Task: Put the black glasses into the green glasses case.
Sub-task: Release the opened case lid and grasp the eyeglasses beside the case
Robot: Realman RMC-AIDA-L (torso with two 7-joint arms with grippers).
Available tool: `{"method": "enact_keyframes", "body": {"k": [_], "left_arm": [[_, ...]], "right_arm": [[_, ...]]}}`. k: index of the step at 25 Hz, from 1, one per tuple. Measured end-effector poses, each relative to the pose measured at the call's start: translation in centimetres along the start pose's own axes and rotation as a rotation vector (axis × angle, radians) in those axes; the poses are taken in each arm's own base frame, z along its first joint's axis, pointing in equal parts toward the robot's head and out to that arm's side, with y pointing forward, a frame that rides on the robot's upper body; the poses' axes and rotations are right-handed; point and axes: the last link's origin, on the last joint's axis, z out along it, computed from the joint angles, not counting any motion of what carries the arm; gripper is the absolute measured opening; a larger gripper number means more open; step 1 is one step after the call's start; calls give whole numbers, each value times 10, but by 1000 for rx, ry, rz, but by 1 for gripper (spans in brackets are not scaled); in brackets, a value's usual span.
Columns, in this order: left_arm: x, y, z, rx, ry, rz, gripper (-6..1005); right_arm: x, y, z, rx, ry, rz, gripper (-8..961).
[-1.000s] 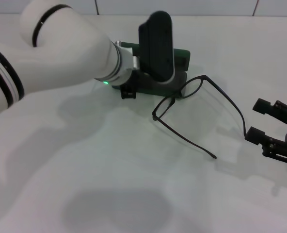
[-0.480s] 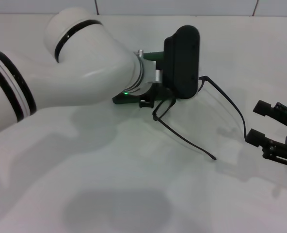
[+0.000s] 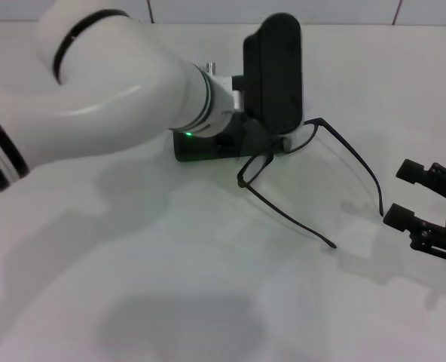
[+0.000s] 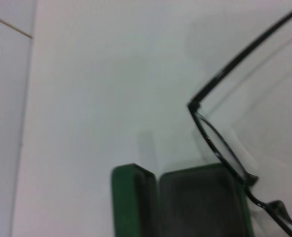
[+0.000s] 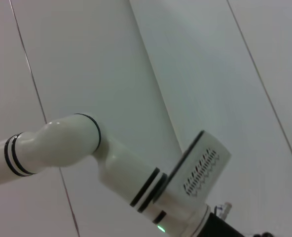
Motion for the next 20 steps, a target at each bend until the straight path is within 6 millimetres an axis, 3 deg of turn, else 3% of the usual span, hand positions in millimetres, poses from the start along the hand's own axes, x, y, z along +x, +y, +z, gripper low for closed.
{"method": "enact_keyframes", "body": {"k": [6,9,14,19,20], "left_arm": [[7,-4,-7,18,30,-3,134],[11,-7,-19,28,53,-41,133],[9,-21,-66,124,166,-176,133],[-12,-37,-120,228,385,-447,132],[-23,-39,-131,223,457,-519,132]], "right_arm": [[-1,0,1,-7,-1,-1,838],[-5,-1,-1,-35,24,-22,835],[-28,-9,5,-143,182,-122,826],[-64,-29,22,-175,436,-210,817],[-64,-29,22,-175,436,-210,816]]}}
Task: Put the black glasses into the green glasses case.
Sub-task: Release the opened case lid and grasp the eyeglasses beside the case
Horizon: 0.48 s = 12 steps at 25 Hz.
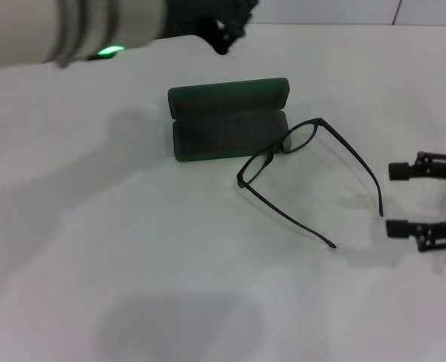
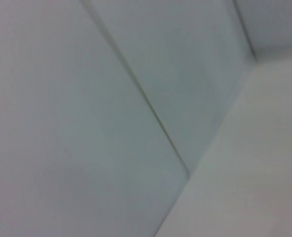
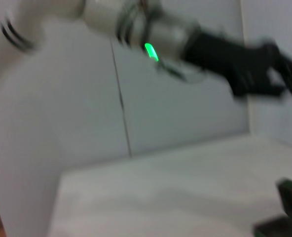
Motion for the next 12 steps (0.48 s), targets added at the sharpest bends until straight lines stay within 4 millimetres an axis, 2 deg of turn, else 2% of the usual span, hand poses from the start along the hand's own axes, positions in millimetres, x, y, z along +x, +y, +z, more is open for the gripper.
{"method": "enact_keyframes", "body": {"k": [4,6,9,12], "left_arm": [[-24,-7,-25,-139,231,-207,132],[-40,-6,-29,-207,335,-292,131],[-69,-5,-33,-274,462,-426,131],[-99,6,-34,-319,514,-462,131]], "right_arm": [[-23,-25,0,36,178,-67,809],[-38,-38,7,32,246,-96,805],[-63,-58,26,4,346,-143,800],[-85,-72,52,-37,469,-199,795]]}}
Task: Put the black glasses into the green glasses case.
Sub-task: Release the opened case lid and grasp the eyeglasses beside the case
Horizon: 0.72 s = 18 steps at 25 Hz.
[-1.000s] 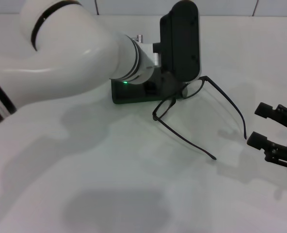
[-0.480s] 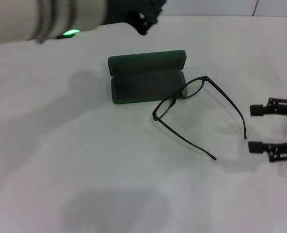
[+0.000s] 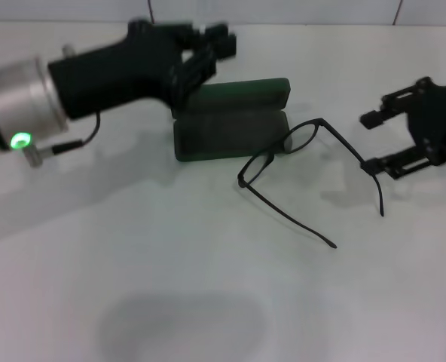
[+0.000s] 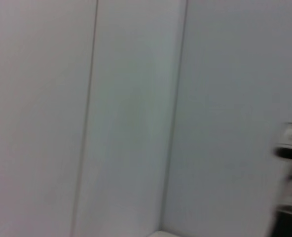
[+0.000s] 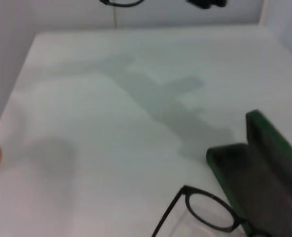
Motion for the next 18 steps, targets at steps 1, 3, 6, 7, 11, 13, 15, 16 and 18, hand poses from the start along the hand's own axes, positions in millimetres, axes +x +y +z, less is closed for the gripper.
{"method": "enact_keyframes", "body": {"k": [1,3,6,7,11,13,15,16,18], "left_arm": [[-8,0,-5,-10,24,-9,130],[-22,-1,-15,-12,57,-38,130],[-44,-6,-33,4,85,-99,130],[-51,-6,-38,13,90,-119,130],[-80,-2,-50,51,88,-165,129],[-95,3,-53,69,78,-180,129],[-105,7,-55,80,69,-192,129],[-109,9,-56,85,65,-201,129],[-115,12,-57,90,61,-217,128]], "right_arm": [[-7,-4,5,-11,30,-21,765],[-24,-11,18,-38,98,-72,704],[-47,-17,40,-73,201,-165,643],[-56,-19,48,-74,239,-206,642],[-89,-22,75,-64,363,-364,638],[-108,-24,86,-46,413,-433,636],[-123,-27,97,-24,464,-497,634],[-126,-28,101,-17,482,-513,633],[-132,-30,111,-22,534,-564,624]]}}
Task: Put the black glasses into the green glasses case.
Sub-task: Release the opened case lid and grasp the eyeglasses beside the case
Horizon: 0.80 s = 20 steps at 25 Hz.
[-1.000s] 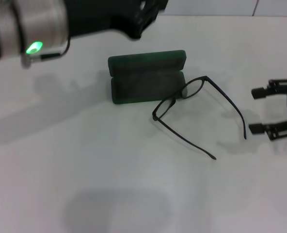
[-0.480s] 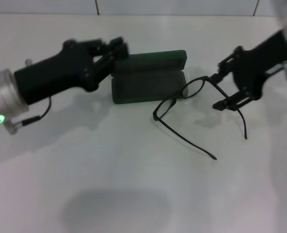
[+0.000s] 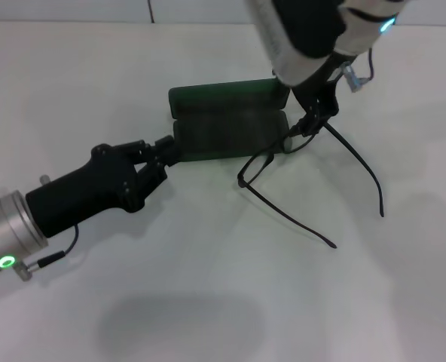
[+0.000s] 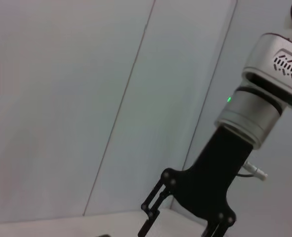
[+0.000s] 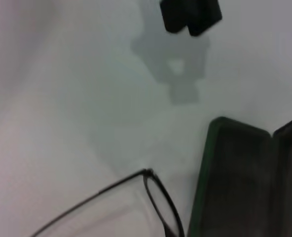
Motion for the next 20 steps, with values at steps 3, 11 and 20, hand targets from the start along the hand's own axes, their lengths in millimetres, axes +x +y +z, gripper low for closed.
{"method": "enact_keyframes", "body": {"k": [3,11,20], "left_arm": [[-5,2,-3,7,-4,-16,128],[-19,5,-9,29,-22,-57,127],[-24,7,-8,34,-30,-69,126]], "right_arm": [[-6,2,8,-6,50,-92,600],[-12,12,14,-4,75,-218,536],[-7,16,29,3,51,-224,528]]}}
